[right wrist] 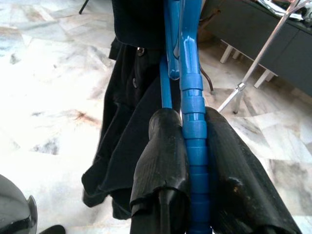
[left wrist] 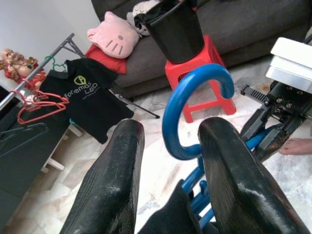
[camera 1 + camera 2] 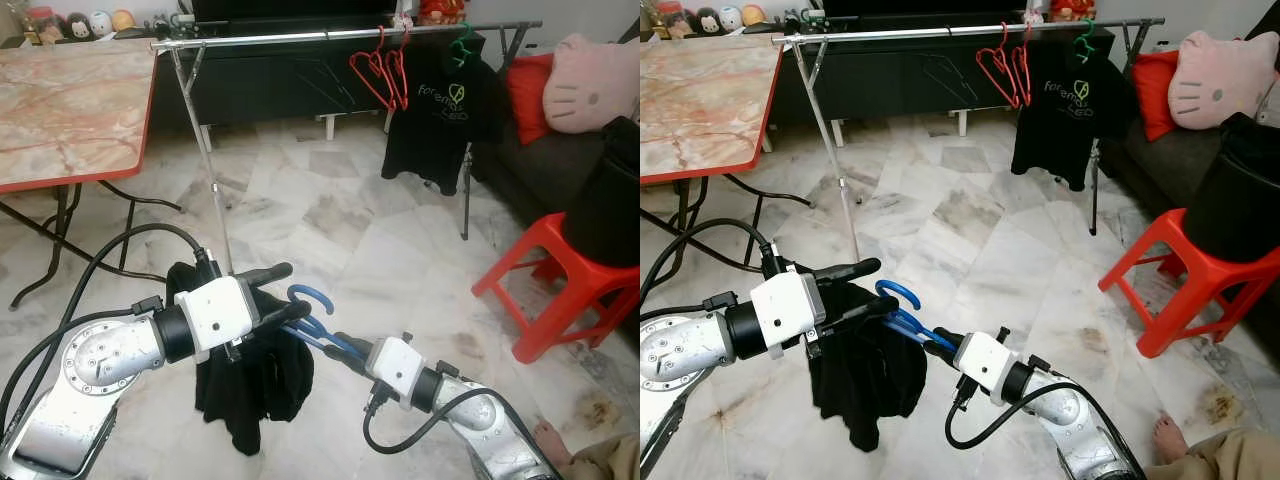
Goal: Hang hanger
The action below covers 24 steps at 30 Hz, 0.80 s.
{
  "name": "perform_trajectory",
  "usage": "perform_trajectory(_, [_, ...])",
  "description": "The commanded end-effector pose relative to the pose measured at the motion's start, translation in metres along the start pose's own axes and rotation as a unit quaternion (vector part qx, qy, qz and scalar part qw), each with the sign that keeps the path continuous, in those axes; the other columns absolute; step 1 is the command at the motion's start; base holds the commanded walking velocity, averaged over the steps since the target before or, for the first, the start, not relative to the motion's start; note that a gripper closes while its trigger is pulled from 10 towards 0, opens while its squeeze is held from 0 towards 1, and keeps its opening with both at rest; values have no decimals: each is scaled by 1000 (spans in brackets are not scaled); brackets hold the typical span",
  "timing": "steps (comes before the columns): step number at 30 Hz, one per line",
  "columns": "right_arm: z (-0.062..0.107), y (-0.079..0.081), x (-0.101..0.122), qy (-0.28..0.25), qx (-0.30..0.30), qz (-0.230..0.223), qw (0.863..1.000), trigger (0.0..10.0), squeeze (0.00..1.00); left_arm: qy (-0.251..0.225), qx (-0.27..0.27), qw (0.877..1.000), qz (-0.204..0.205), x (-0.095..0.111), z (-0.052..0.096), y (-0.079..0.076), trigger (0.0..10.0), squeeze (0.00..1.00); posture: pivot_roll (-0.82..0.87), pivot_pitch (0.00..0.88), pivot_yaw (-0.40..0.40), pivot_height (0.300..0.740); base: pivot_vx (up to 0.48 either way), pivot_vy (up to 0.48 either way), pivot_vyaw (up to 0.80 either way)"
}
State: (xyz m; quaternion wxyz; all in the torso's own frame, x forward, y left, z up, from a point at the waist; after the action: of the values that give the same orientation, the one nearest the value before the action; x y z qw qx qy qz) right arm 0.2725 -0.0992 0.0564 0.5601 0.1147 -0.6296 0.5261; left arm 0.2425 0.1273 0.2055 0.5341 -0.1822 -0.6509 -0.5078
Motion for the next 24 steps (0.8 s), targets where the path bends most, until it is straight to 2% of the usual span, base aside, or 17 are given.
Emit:
perform_trajectory(1, [1, -10, 4, -13, -33, -3, 999, 0, 0, 12, -3, 1000, -9, -4, 3, 1, 10000, 0, 23, 61, -20, 740, 0, 0, 0])
perform_trajectory(8, [0, -24, 5, -12, -86, -11, 996, 0, 0, 42, 32, 999, -10, -16, 11, 7, 10000, 0, 24, 61, -20, 740, 0, 0, 0])
perform_trajectory(9, [-2, -30, 7, -16, -111, -14, 994, 0, 0, 51, 59, 997, -3, -23, 11, 8, 10000, 0, 24, 61, -20, 740, 0, 0, 0])
perform_trajectory(12, [-3, -33, 9, -20, -121, -19, 992, 0, 0, 58, 83, 995, -3, -26, 10, 11, 10000, 0, 25, 68, -19, 740, 0, 0, 0])
perform_trajectory(14, [-4, -33, 8, -15, -127, -14, 992, 0, 0, 55, 154, 987, 2, -29, 6, 21, 10000, 0, 22, 69, -23, 740, 0, 0, 0])
perform_trajectory(15, [-4, -33, 8, -15, -127, -14, 992, 0, 0, 55, 154, 987, 2, -29, 6, 21, 10000, 0, 22, 69, -23, 740, 0, 0, 0])
perform_trajectory(17, [-4, -35, 9, -15, -136, -13, 990, 0, 0, 55, 187, 981, 16, -29, 0, 23, 10000, 0, 22, 70, -23, 740, 0, 0, 0])
perform_trajectory(18, [-6, -37, 11, -21, -144, -20, 989, 0, 0, 39, 207, 977, 38, -28, -6, 22, 10000, 0, 18, 63, -21, 740, 0, 0, 0])
perform_trajectory(19, [-6, -37, 11, -21, -144, -20, 989, 0, 0, 39, 207, 977, 38, -28, -6, 22, 10000, 0, 18, 63, -21, 740, 0, 0, 0])
perform_trajectory(23, [-14, -32, 23, -42, -139, -21, 989, 0, 0, 7, 265, 959, 100, -28, -21, 24, 10000, 0, 13, 65, -19, 740, 0, 0, 0])
perform_trajectory(24, [-15, -32, 25, -45, -140, -22, 989, 0, 0, 2, 270, 956, 112, -28, -24, 23, 10000, 1000, 10, 65, -22, 740, 0, 0, 0])
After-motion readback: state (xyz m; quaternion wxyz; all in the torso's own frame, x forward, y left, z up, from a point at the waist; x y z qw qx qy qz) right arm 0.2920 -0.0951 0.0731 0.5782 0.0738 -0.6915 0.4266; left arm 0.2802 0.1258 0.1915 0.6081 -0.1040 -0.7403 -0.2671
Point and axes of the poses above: a point about 5 cm out from each wrist's last joint towards the gripper, its own z axis pointing back from the gripper into the wrist, its own x axis along the axis of the wrist's last joint, y = z × x, the point moved 2 cm from there along -z, pointing out of the wrist towards the gripper, and after that the axes turned 12 degrees about z, right-handed, at the moved point
